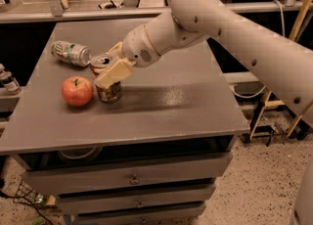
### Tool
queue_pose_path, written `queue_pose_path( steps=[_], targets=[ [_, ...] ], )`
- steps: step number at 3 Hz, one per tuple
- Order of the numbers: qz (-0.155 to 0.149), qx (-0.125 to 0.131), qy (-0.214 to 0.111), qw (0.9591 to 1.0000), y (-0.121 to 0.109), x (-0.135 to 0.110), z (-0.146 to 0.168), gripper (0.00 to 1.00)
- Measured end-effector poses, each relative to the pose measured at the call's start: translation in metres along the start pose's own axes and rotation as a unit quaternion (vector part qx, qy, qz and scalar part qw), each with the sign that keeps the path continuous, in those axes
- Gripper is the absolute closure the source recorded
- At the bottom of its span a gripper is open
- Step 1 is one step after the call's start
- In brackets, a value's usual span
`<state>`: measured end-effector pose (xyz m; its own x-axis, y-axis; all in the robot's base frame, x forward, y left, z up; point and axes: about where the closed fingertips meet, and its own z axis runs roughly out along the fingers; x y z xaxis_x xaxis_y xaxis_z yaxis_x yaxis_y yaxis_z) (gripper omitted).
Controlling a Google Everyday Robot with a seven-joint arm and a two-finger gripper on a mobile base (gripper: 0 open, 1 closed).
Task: Move orange can near apple
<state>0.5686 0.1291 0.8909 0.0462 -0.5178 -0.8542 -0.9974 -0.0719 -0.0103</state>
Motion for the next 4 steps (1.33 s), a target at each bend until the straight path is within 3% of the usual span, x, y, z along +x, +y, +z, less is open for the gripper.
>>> queue_pose_path(
  steps=[3, 4],
  targets=[
    [-0.002, -0.006, 0.0, 1.0, 0.0028, -0.0026, 0.006, 0.13],
    [-0.003, -0.008, 0.0, 1.0, 0.0037, -0.0034, 0.0078, 0.0]
  ],
)
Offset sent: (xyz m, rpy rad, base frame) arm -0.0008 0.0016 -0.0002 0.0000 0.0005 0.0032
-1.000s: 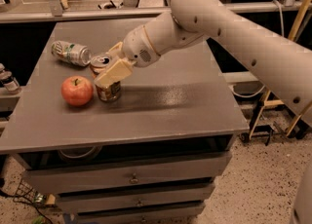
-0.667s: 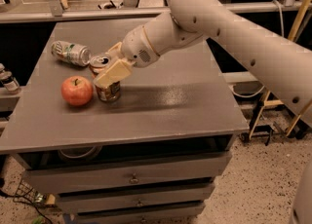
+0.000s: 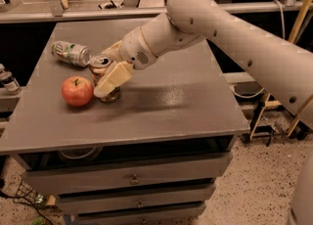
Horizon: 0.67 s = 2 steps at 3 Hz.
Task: Move orange can near apple
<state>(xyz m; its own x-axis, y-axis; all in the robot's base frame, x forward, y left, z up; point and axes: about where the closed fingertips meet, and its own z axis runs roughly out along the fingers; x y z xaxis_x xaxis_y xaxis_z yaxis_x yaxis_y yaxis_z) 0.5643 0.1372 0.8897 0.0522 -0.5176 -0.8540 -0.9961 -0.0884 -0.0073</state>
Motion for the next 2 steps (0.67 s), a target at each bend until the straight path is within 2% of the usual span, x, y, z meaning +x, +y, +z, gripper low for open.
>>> queue_pose_path(
  steps=[1, 2],
  targets=[
    [-0.001, -0.001, 0.0, 1.0, 0.001, 0.0, 0.0, 0.0],
    [0.0, 0.007, -0.001, 1.0, 0.004, 0.013, -0.025, 0.0]
  ],
)
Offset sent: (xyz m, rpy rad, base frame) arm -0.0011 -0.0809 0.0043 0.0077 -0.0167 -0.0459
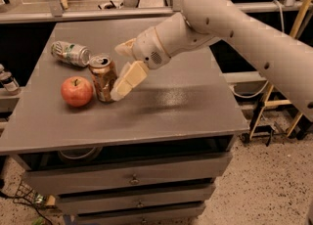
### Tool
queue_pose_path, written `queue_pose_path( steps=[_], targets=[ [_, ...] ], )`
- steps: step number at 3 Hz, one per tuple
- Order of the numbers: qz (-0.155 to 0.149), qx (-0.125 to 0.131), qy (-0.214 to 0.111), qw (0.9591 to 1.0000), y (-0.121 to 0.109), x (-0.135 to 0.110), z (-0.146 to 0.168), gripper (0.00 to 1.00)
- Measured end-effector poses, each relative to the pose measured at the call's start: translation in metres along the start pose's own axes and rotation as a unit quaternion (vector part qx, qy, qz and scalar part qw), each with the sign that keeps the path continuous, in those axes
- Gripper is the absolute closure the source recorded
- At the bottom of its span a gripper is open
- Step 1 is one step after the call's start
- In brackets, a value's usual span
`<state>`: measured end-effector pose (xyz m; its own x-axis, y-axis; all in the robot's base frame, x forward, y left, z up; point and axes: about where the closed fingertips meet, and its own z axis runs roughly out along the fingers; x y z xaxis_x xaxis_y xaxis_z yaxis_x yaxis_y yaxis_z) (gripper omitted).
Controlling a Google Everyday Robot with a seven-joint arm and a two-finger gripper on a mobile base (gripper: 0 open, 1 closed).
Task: Move orange can near apple
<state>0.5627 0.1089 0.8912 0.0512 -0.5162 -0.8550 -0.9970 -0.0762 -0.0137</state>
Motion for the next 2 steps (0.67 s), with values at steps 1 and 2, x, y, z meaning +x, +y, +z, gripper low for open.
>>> queue_pose_path(
  steps=[1, 2],
  targets=[
    [0.009, 0.025, -0.007, 0.9996, 0.002, 0.025, -0.035, 0.0],
    [0.016, 0.038, -0.006, 0.9991, 0.002, 0.034, -0.049, 0.0]
  ],
)
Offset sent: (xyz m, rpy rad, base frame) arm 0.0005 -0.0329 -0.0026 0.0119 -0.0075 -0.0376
